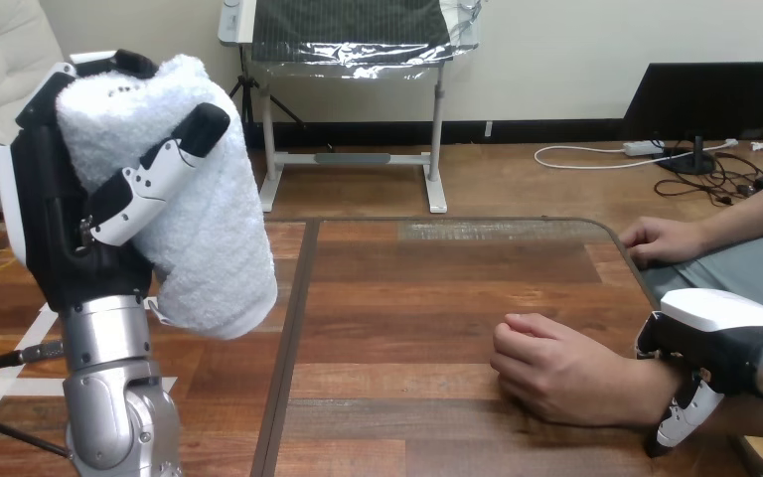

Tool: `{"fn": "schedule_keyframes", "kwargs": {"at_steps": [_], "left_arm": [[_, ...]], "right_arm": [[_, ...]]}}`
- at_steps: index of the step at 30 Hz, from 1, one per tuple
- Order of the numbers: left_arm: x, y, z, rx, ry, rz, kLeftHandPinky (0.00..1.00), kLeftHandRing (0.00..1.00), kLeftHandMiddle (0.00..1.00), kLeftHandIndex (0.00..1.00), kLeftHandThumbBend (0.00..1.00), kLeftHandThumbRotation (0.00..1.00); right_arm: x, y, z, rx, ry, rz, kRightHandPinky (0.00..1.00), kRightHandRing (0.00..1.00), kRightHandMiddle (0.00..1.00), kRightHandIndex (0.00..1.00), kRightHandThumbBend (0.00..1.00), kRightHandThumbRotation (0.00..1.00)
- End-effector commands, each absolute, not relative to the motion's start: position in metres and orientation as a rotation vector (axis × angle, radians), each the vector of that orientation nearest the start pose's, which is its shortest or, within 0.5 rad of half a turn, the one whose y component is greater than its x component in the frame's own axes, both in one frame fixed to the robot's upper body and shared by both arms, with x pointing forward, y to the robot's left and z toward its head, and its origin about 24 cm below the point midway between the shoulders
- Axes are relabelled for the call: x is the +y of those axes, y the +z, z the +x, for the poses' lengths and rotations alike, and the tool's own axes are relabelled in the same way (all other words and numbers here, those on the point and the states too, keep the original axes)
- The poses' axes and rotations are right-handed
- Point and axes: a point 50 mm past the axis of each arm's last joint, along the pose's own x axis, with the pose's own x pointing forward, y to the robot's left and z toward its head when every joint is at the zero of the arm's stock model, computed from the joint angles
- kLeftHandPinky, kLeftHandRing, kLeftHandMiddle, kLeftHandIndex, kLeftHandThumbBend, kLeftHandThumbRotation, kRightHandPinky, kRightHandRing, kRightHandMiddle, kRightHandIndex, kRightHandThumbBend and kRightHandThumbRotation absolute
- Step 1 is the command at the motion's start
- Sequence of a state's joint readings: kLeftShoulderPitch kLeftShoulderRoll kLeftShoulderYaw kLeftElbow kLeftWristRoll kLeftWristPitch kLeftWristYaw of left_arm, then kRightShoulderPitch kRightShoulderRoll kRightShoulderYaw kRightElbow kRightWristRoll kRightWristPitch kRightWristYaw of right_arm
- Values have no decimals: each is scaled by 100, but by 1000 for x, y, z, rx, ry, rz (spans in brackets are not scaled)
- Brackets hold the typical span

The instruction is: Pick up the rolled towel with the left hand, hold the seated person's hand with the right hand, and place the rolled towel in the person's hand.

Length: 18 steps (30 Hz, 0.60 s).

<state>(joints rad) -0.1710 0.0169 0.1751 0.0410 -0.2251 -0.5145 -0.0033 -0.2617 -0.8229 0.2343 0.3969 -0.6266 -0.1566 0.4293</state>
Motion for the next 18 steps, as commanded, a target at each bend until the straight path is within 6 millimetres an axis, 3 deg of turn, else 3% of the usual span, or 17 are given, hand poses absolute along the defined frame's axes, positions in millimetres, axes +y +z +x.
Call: {"fn": "schedule_keyframes", "kwargs": {"at_steps": [1,18], "left_arm": [[183,148,275,-769,119,-198,24,32,39,40,64,0],[178,143,286,-738,85,-248,25,32,39,40,66,0]], "right_arm": [[-281,52,281,370,537,-1379,18,24,33,36,83,3],[-287,76,289,323,459,-1351,20,26,34,37,82,4]]}}
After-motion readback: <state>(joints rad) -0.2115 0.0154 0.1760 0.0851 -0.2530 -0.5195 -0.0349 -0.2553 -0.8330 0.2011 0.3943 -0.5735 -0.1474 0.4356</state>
